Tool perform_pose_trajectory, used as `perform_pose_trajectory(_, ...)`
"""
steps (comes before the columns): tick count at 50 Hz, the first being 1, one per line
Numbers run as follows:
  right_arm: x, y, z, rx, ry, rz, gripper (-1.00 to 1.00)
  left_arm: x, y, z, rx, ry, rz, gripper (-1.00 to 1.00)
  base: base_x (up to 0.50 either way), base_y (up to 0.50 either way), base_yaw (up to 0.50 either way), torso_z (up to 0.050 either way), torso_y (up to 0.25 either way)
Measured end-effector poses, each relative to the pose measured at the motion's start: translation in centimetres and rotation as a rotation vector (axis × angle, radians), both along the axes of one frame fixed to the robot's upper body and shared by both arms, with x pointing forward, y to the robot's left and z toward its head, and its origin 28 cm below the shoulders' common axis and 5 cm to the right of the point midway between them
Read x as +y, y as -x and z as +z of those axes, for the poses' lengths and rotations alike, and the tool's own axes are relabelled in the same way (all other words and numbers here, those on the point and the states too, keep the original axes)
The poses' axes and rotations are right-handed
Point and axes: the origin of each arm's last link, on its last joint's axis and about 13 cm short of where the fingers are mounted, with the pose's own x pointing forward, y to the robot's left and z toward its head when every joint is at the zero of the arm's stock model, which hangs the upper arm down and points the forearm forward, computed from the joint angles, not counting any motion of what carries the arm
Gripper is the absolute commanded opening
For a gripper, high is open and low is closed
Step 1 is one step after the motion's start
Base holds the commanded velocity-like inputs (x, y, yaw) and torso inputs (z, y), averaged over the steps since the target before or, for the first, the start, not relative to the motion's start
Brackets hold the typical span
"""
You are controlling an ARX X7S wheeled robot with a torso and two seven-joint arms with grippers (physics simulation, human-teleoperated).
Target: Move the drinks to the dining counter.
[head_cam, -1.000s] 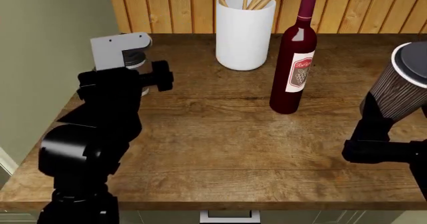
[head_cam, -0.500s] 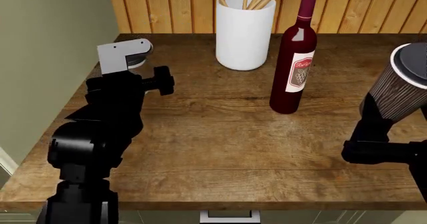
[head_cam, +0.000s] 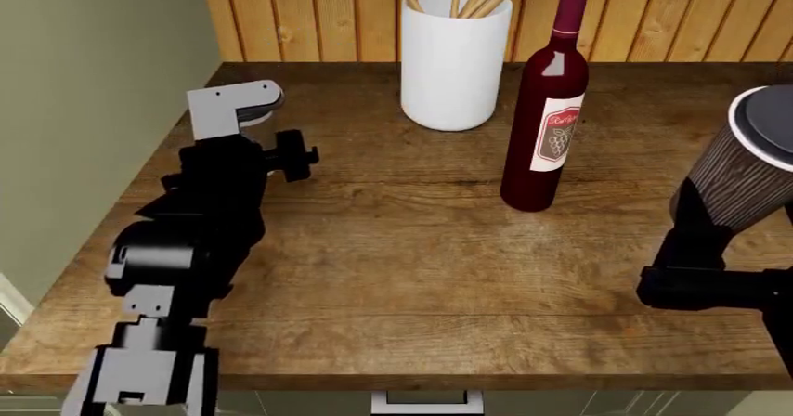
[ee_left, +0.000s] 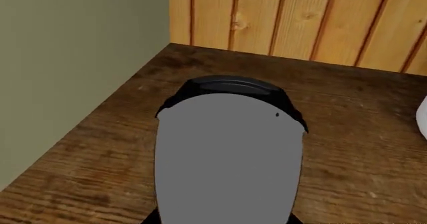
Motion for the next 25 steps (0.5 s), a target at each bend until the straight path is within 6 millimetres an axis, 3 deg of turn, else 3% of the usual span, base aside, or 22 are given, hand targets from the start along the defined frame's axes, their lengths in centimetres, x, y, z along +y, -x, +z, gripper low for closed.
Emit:
perform_pose_trajectory(11,0.1,-0.1,0.0,-0.002,0.005,0.001,-1.0,-0.1,1.6,1.5,-0.062,-0.001,-0.01,-1.0,0.0,0.0,0.0,0.0,0.001)
perform_pose_trajectory(21,0.3,-0.4,-0.1,-0.039,0.004,0.015,-1.0,-0.6,5.0,4.6,-0.195,-0.017,-0.036,-1.0,0.0,0.0,0.0,0.0,0.0)
perform_pose_trajectory(25,0.3,-0.6,-0.2,-0.056,-0.008,0.012,-1.0,-0.5,6.5,5.5,-0.234,-0.018,-0.048,-1.0,-0.44,0.06,0.0,0.0,0.003)
